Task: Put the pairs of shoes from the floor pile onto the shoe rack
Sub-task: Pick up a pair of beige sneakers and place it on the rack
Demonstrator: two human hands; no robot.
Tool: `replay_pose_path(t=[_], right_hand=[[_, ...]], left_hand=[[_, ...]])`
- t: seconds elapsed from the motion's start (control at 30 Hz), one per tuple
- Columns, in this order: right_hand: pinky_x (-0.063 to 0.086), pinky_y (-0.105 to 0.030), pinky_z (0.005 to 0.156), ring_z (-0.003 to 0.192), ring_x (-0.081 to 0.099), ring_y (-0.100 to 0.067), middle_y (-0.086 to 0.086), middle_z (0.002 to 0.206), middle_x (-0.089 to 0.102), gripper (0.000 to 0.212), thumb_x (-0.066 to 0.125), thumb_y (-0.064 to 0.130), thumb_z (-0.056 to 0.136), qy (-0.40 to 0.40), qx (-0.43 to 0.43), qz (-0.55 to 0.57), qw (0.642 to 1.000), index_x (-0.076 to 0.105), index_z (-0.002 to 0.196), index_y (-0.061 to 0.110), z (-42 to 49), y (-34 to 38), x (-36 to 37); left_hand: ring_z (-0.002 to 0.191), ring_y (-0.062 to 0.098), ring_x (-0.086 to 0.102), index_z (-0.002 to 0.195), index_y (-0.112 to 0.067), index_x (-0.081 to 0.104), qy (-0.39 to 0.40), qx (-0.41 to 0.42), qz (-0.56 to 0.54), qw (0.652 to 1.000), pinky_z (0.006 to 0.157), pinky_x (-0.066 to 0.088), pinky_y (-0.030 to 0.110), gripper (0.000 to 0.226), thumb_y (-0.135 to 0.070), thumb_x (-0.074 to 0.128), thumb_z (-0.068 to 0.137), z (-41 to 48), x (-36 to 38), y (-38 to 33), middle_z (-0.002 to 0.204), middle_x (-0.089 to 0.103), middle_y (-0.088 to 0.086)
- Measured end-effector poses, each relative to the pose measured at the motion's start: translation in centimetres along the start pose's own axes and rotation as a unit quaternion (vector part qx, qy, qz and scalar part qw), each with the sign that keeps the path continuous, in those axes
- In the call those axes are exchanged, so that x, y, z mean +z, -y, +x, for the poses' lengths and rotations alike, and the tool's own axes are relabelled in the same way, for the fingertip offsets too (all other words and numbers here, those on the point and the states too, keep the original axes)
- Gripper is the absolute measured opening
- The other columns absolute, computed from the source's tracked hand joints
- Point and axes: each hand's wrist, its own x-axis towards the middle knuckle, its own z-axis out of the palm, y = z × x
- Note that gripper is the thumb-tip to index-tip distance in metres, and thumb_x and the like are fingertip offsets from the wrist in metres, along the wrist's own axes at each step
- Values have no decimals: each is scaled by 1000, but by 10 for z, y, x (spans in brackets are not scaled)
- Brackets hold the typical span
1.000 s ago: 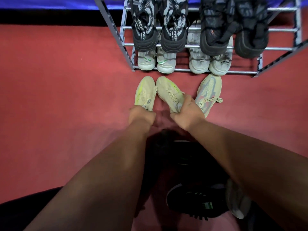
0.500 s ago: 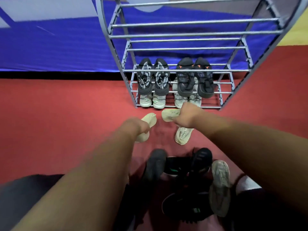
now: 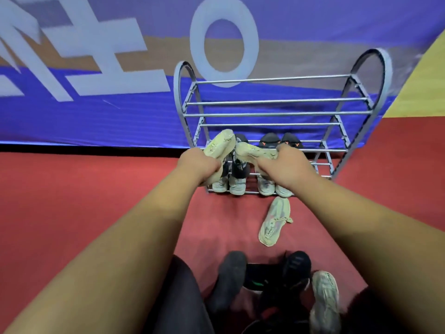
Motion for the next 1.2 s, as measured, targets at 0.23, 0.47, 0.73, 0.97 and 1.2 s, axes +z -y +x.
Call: replay_pose_path(t=[0.23,0.47,0.73,0.97,1.2], right_hand=[[59,-40,80,91,68,-27,-4,99,69,49,62,60,78,-70,-40,67,994,66,106,21,61,-9,42],[57,-46,86,102,61,-30,-4,109,64,54,54,65,86,-103,-37,99,989,59,119,22,125,3,82],[47,-46,102,128,50,-39,-17,137,50,67,69,43,97,-109,17,146,983,46,144,2,158,12,120],[44,-42,108,131,42,-32,-11,139,43,87,76,37,78,-25,-20,83,996,38,148,4,151,-2,145],[51,-41,100,121,55,-25,-5,132,52,67,75,40,85,-33,-72,100,992,48,139,13,154,-13,142]], left_hand=[[76,29,54,88,-8,56,-95,35,-14,995,47,31,27,27,-34,62,94,51,27,-11,78,55,4],[72,27,62,122,6,53,-137,39,17,990,56,41,30,57,-46,62,99,122,47,-28,108,64,17],[103,42,65,119,3,62,-141,45,5,989,74,45,37,42,-32,60,96,176,80,-21,116,66,23],[121,35,57,141,-2,43,-129,42,-5,991,99,52,45,75,-46,75,89,190,98,3,139,48,18],[128,32,55,150,-2,37,-131,78,-47,987,96,51,39,75,-34,74,92,195,96,16,146,48,14]])
